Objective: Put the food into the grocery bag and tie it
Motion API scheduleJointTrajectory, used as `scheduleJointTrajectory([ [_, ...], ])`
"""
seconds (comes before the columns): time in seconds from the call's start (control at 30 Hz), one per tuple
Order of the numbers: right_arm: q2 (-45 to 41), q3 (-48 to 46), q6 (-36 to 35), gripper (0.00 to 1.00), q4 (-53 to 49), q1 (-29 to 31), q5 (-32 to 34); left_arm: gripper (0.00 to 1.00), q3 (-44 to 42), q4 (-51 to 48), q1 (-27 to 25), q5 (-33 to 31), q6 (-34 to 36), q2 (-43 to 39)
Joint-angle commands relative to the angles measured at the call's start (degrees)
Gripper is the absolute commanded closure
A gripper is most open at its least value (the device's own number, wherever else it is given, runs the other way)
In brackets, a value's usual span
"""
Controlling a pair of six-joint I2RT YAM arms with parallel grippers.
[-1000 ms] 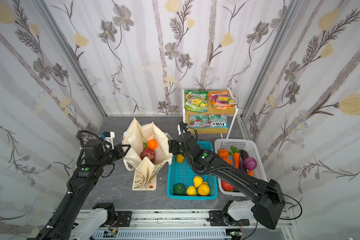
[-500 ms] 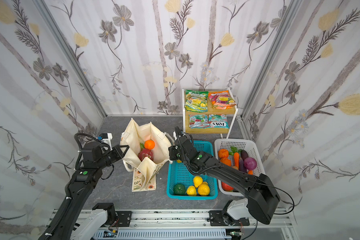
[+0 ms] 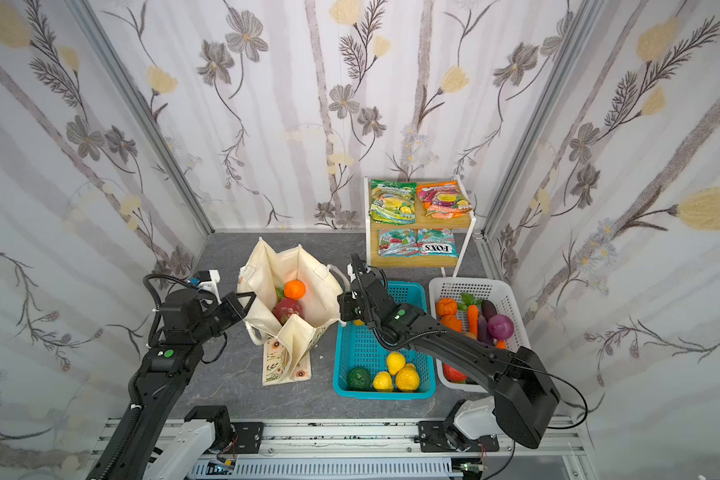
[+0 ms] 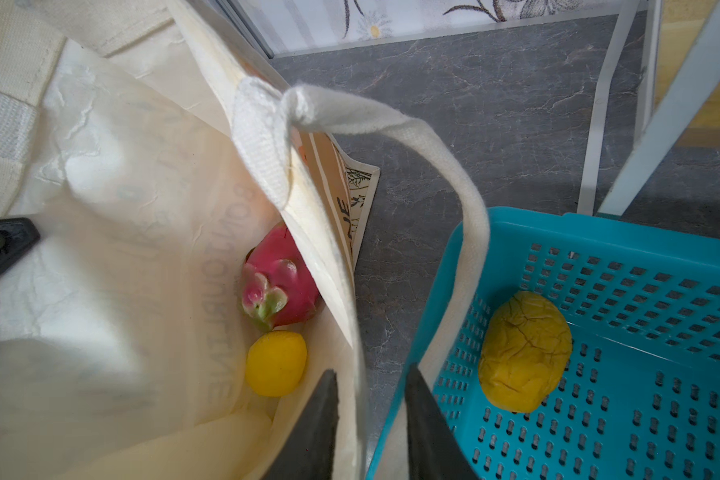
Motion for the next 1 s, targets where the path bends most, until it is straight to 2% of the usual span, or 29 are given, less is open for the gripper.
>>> scheduleJointTrajectory([
  [0.0,1.40,0.58,-0.28,0.58,4.00,0.24,-4.16,1.00,0.24,3.00,0.10,0.31,0.52,1.11],
  [0.07,2.36,1.41,-0.26,0.57,4.35,0.29,-5.60,1.00,0.16,3.00,0.11,0.26,-0.54,2.24],
  [0.13,2.36,1.83,-0.28,0.63,4.81,0.35,-6.43,1.00,0.34,2.96,0.11,0.28,-0.92,3.18],
  [0.17,4.07,2.00,-0.30,0.70,5.02,0.39,-7.03,1.00,0.41,2.96,0.11,0.46,-1.00,3.55],
  [0.2,4.50,2.37,-0.46,0.81,4.99,0.41,-7.56,1.00,0.46,2.96,0.11,0.46,-1.09,3.69],
  [0.23,5.11,3.13,-0.76,0.98,4.05,0.42,-7.91,1.00,0.66,2.96,0.08,0.46,-1.06,3.82],
  [0.27,5.57,4.07,-0.96,1.00,2.46,0.44,-7.49,1.00,0.73,2.88,0.11,0.31,-0.88,3.72],
  [0.37,4.89,4.56,-0.57,1.00,-0.42,0.35,-3.37,1.00,1.96,1.04,0.11,-1.89,0.48,3.44],
  [0.53,2.20,5.21,-0.38,1.00,-7.28,-0.11,5.38,1.00,8.35,-11.17,0.11,-12.78,7.68,6.30],
  [0.67,-0.27,5.68,-0.69,1.00,-11.65,-0.21,9.22,1.00,11.03,-16.44,0.35,-17.92,11.74,5.33],
  [0.97,-3.84,5.83,-0.58,1.00,-16.96,-0.94,13.62,1.00,13.15,-20.27,1.56,-21.40,13.94,4.07],
])
